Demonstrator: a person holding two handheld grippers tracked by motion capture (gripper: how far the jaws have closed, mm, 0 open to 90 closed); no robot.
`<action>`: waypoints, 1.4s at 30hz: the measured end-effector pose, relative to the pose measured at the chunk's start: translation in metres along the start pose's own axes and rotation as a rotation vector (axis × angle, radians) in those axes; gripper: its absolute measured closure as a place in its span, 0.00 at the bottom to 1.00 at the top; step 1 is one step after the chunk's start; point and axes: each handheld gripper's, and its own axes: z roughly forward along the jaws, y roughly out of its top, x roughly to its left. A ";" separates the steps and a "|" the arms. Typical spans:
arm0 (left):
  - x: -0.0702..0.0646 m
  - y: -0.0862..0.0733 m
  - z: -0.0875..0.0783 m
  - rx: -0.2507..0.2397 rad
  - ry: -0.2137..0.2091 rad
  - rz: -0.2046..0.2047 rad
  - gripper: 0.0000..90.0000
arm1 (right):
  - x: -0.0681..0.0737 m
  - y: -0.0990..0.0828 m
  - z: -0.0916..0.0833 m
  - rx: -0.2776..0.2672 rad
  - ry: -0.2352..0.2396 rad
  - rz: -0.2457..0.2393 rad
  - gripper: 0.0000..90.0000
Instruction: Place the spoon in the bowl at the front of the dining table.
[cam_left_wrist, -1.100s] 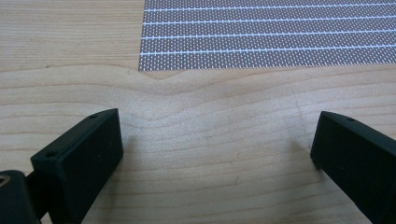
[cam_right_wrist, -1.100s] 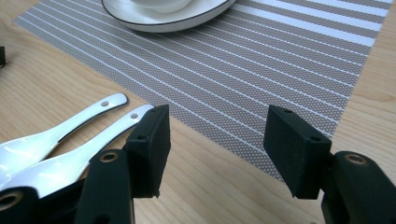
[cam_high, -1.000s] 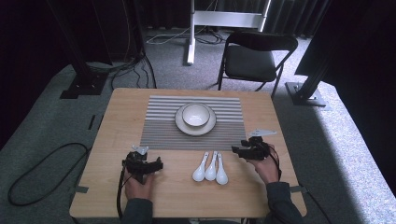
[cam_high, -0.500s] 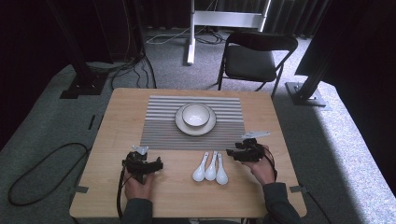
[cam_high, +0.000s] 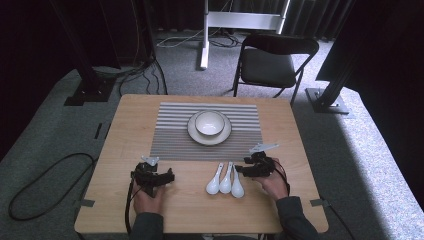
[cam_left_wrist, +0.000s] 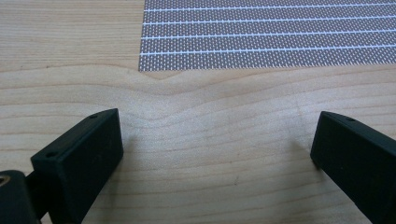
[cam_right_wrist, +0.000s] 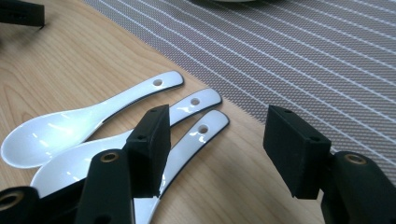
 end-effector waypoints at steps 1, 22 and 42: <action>0.000 0.000 0.000 0.000 0.000 0.000 0.03 | 0.000 0.000 0.001 0.002 0.003 0.000 0.46; 0.000 0.000 0.000 0.000 0.000 0.000 0.03 | 0.012 -0.003 0.017 0.082 0.005 -0.037 0.52; 0.000 0.000 0.000 -0.001 0.000 0.000 0.03 | 0.016 -0.004 0.020 0.122 -0.067 -0.066 0.72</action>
